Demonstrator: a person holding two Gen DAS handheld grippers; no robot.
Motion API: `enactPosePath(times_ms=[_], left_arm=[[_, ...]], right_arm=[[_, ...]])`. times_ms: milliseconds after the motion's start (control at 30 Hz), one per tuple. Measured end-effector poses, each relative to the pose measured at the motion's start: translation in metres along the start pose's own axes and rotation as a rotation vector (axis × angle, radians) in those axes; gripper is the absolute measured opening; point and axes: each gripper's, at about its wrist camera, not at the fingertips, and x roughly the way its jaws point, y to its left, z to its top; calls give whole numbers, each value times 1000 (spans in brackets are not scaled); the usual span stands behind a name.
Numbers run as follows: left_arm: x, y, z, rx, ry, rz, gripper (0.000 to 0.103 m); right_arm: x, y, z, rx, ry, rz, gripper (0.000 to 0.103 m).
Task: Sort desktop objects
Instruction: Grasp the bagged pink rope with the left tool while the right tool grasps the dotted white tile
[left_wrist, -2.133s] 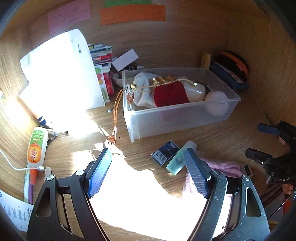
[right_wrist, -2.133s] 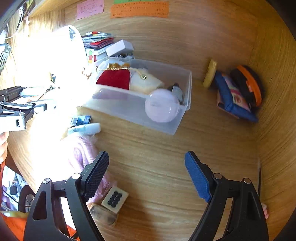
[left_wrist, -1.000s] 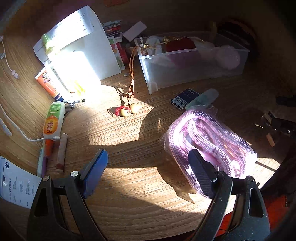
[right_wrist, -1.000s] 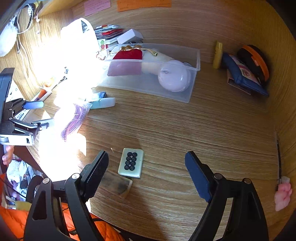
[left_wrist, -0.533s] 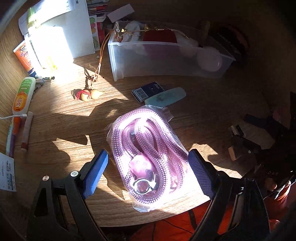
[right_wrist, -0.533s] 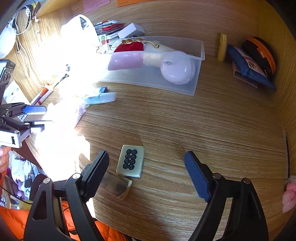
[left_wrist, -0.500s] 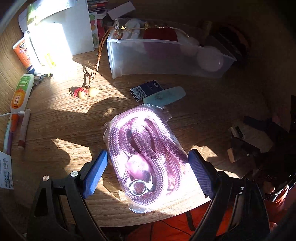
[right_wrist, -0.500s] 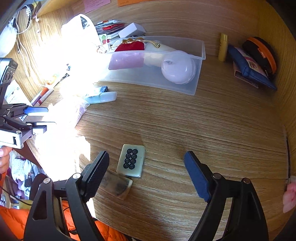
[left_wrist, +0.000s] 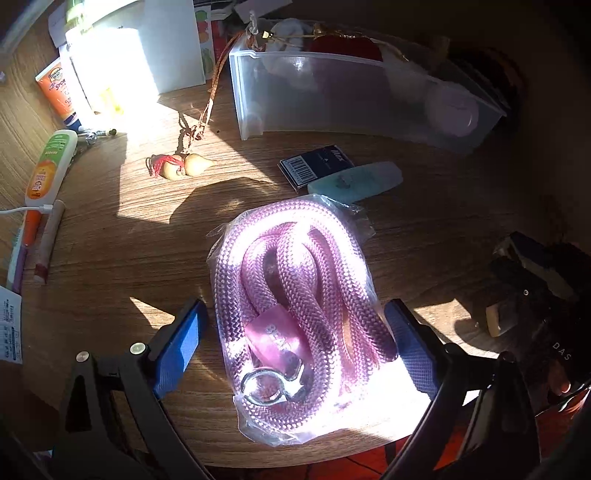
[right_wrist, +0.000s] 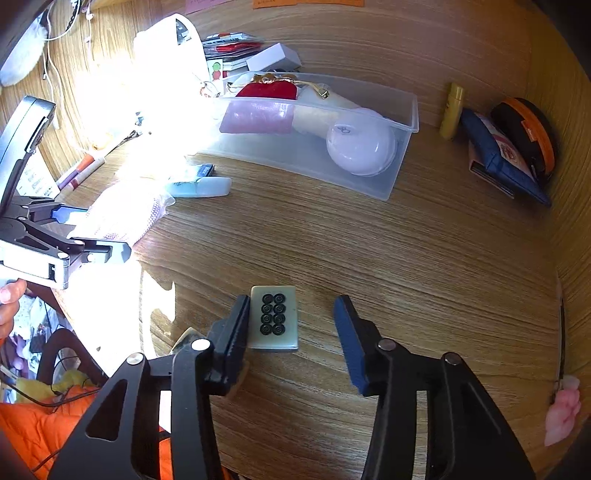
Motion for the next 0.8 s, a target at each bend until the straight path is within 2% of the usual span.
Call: enactPosePath(times_ms=[133,267,333,367,400,500,700,800], left_arm=[[4,-2,1,13,-36,17,99],[3,-4,0,20,-93,24,97],[0,-7,-2,34,-117,18,85],[-2,-10,-3,43,-129,27,75],[-3,-12,-4,52,-135,31,72],[-7,-15,-8,61,-151,35,68],[-27,-11,-20,54,-199,27,66],[-38,-4,-16,47,-235,6,65]], right_arm=[[1,0,3,8,1,12,22],[2,0,7,21,-2,29,22],[0,0,11,23,-12,30,22],[-1,1,13,25,-17,32,22],[-2,1,16,27,-21,34,22],[-5,2,25,31,-33,42,22],[-8,3,43,42,-56,45,22],[-4,3,55,49,-59,45,22]])
